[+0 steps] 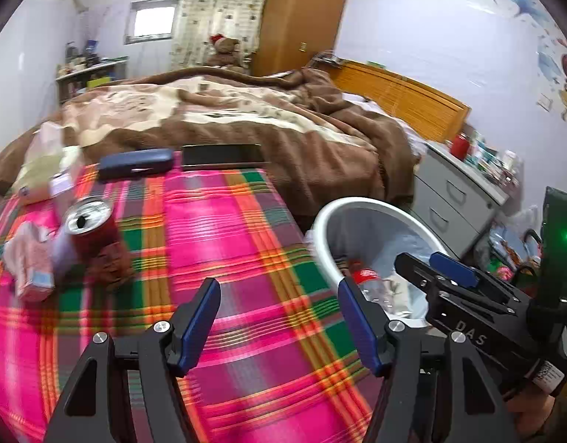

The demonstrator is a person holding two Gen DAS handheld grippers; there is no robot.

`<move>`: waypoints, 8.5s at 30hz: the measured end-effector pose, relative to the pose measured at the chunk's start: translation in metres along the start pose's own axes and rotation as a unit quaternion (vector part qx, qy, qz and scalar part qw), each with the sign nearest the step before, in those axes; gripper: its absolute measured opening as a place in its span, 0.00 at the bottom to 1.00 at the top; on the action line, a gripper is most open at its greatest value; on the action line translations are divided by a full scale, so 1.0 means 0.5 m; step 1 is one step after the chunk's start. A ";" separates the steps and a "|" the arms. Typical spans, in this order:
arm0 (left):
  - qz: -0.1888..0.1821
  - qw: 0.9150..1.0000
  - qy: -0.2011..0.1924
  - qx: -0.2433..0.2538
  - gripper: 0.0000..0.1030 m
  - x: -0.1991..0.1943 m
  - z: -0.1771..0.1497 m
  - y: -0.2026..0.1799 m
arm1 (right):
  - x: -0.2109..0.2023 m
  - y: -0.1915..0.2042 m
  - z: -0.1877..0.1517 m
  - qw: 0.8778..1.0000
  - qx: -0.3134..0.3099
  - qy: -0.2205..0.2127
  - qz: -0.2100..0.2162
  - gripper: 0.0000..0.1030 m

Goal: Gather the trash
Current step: 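Move both grippers back to the red can and milk carton, then grasp the red cartoon can with the right gripper while the left gripper grasps the strawberry milk carton, then carry the can and milk carton over the bin and open both grippers, then move both grippers back toward the lavender foam roller and clear cup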

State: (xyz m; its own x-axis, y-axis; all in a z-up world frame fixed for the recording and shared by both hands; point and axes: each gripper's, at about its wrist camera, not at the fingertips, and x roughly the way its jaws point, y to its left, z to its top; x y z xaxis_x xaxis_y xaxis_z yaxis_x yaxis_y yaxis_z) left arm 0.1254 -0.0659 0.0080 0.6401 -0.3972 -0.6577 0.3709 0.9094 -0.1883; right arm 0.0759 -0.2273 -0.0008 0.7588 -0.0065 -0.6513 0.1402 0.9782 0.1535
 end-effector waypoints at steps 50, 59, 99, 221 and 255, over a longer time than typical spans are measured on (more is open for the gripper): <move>0.111 0.984 0.012 -0.137 0.68 -0.026 -0.019 0.483 | 0.132 0.350 -0.001 0.970 -0.144 0.044 0.191 0.64; 0.090 0.984 0.039 -0.149 0.68 0.024 -0.013 0.519 | 0.160 0.369 0.007 0.966 -0.150 0.051 0.204 0.64; 0.077 0.983 0.022 -0.167 0.52 0.038 -0.014 0.529 | 0.185 0.373 0.019 0.974 -0.121 0.045 0.187 0.55; -0.076 0.995 0.033 0.053 0.68 0.128 0.048 -0.161 | 0.001 -0.191 0.025 0.999 0.045 0.017 -0.011 0.62; 0.017 0.999 -0.027 -0.024 0.68 -0.029 0.007 0.097 | 0.007 0.001 0.025 0.998 -0.015 0.001 0.064 0.62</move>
State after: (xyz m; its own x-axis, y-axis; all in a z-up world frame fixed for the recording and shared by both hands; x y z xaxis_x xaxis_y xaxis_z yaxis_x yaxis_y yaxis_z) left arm 0.1365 -0.0166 0.0107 0.6877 -0.3706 -0.6243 0.3162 0.9269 -0.2020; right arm 0.0865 -0.2294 0.0061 0.7676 0.1195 -0.6296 0.0230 0.9767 0.2134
